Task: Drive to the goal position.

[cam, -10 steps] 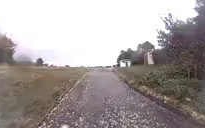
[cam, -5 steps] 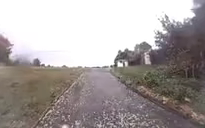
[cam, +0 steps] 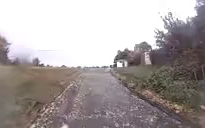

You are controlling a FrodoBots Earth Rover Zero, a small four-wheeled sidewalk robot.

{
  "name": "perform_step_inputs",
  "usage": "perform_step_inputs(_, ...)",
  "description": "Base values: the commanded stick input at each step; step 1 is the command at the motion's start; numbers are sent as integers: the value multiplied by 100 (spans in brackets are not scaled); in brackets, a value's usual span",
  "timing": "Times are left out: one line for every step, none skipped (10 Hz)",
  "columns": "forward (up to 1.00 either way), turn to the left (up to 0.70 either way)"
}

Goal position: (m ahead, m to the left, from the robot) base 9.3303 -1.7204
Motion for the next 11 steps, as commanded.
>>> perform_step_inputs(100, 0)
perform_step_inputs(100, 0)
perform_step_inputs(100, 0)
perform_step_inputs(100, 0)
perform_step_inputs(100, 0)
perform_step_inputs(100, 0)
perform_step_inputs(60, 0)
perform_step_inputs(15, 0)
perform_step_inputs(0, 0)
perform_step_inputs(0, 0)
perform_step_inputs(0, 0)
